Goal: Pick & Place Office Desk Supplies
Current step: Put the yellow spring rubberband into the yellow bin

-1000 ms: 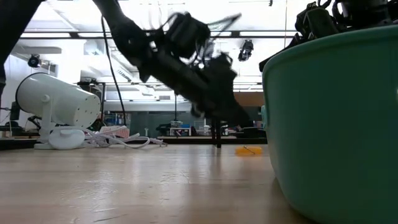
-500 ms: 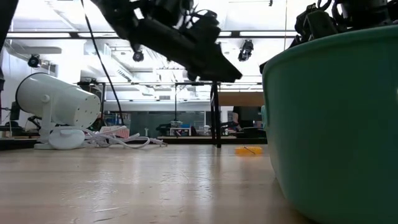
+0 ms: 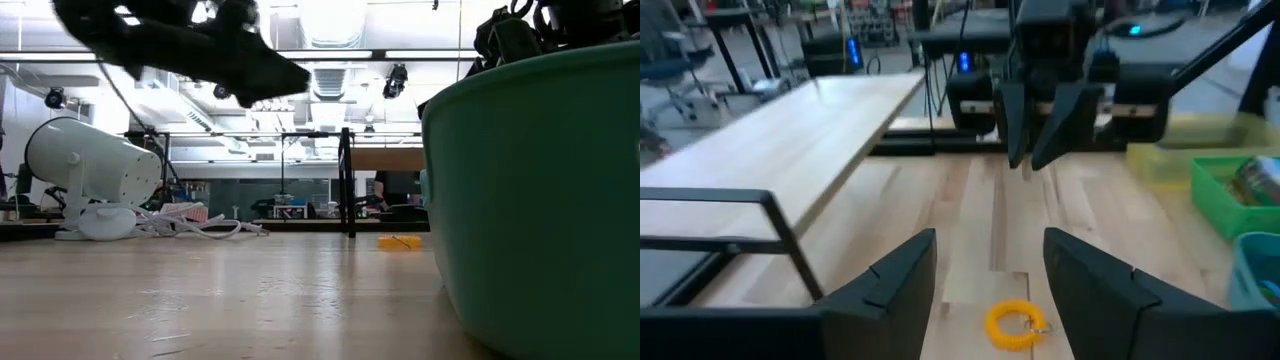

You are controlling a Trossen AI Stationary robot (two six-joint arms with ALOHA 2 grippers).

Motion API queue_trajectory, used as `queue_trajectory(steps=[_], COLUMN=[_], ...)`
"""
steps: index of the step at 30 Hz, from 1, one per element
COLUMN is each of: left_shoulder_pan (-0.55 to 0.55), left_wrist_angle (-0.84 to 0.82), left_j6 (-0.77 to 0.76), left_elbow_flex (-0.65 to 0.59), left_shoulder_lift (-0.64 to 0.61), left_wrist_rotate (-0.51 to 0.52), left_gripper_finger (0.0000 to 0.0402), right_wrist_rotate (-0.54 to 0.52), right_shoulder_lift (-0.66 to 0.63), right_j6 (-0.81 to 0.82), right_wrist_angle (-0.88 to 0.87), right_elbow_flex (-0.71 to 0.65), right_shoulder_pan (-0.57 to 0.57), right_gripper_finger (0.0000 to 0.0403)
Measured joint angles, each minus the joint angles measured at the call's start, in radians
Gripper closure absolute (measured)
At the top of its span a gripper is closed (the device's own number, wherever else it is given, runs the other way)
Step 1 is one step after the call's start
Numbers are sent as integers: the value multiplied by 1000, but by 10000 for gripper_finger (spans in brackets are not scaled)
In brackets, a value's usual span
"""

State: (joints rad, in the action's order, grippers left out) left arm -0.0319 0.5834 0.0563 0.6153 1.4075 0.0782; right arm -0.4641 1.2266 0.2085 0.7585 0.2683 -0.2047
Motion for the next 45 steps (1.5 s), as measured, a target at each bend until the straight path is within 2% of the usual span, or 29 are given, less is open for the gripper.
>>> queue_trajectory(steps=[7, 13, 45], left_shoulder_pan=[0, 0, 0], left_wrist_angle=[-2, -8, -5], left_j6=[-4, -44, -61], left_elbow_flex=[-151, -221, -242], left_shoulder_lift=[-270, -401, -415], left_wrist_rotate=[0, 0, 0], left_gripper_finger=[213, 213, 213], right_wrist_rotate=[0, 0, 0], right_shoulder_lift=[0, -1, 0], right_j6=[0, 0, 0], right_wrist_angle=[2, 0, 0], right_elbow_flex=[0, -1, -1], right_shoulder_pan=[0, 0, 0], right_gripper_finger=[335, 335, 335])
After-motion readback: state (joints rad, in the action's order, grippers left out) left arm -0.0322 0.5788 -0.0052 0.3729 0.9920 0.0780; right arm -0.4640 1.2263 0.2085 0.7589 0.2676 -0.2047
